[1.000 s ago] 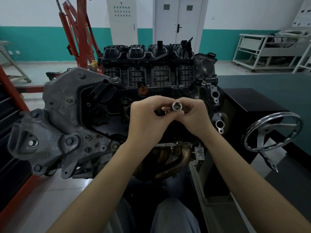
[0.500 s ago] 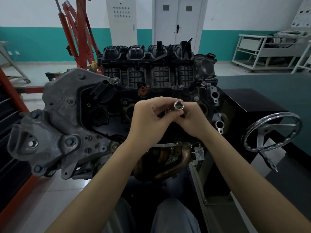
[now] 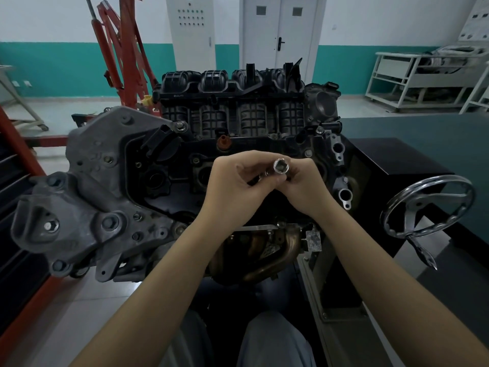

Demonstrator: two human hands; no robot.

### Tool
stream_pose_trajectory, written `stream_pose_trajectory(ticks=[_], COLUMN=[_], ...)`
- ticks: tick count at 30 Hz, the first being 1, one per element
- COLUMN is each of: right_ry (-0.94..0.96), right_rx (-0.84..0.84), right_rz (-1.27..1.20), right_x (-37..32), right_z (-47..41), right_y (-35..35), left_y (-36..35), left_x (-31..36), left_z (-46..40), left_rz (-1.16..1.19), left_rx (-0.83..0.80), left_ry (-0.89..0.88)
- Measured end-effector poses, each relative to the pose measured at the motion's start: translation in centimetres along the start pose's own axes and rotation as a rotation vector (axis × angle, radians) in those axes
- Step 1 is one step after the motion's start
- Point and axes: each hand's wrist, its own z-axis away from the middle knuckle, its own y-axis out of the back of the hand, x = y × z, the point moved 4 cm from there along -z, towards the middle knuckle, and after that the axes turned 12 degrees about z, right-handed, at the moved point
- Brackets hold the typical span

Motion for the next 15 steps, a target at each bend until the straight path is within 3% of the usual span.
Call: stream_pose_trajectory(ticks=[5,11,15], right_ry=[-0.018,0.002,-0.023], right_rx=[0.038,-0.02,0.02], right_rz=[0.02,-0.007,0.015], right_x=[0.7,0.0,0.6], right_z=[0.0,0.1,0.0], right_y=[0.2,-0.1,0.1], left_y=[-0.1,-0.2,-0.2], left_x=[0.2,0.2,0.3], left_z=[0.0,-0.1,0.0], left_rz=[-0.101,-0.022,-0.122], left_rx=[0.098,-0.034,0.038], left_ry=[-0.007,0.002,-0.025])
